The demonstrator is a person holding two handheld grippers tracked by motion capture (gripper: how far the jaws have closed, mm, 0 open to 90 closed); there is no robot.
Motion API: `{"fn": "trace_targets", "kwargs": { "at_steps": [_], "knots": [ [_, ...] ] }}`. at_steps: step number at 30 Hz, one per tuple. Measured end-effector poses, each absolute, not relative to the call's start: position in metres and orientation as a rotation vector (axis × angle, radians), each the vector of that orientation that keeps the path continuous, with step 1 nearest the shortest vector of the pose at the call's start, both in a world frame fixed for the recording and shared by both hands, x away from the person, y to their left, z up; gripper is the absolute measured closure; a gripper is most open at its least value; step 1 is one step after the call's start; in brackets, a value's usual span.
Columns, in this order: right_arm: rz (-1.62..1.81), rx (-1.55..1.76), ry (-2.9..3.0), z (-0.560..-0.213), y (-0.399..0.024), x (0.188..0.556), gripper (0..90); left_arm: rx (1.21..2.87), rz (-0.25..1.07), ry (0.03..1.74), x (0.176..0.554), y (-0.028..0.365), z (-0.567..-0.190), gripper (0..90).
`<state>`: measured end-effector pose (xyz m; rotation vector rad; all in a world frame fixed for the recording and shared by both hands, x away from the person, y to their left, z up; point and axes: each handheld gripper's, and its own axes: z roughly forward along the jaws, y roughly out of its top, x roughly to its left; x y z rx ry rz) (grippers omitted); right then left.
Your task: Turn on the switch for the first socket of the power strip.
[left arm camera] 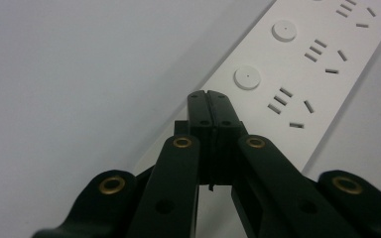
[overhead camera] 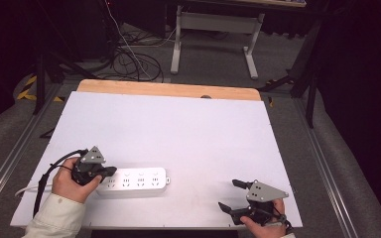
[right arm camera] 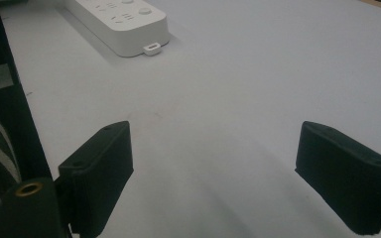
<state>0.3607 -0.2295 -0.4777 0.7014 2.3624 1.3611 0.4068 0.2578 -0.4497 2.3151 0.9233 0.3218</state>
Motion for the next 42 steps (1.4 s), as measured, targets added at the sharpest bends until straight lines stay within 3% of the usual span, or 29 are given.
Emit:
{"fn": "trace_targets", "kwargs": {
  "at_steps": [26, 42],
  "knots": [
    [1.359, 0.69, 2.365, -0.4769, -0.2295, 0.3597, 14.9, 2.339, 0.363, 0.895, 0.4051, 0.2554, -0.4516, 90.0],
    [1.36, 0.687, 2.369, -0.477, -0.2289, 0.3593, 14.9, 2.318, 0.323, 0.909, 0.4066, 0.2578, -0.4536, 90.0]
  ]
}}
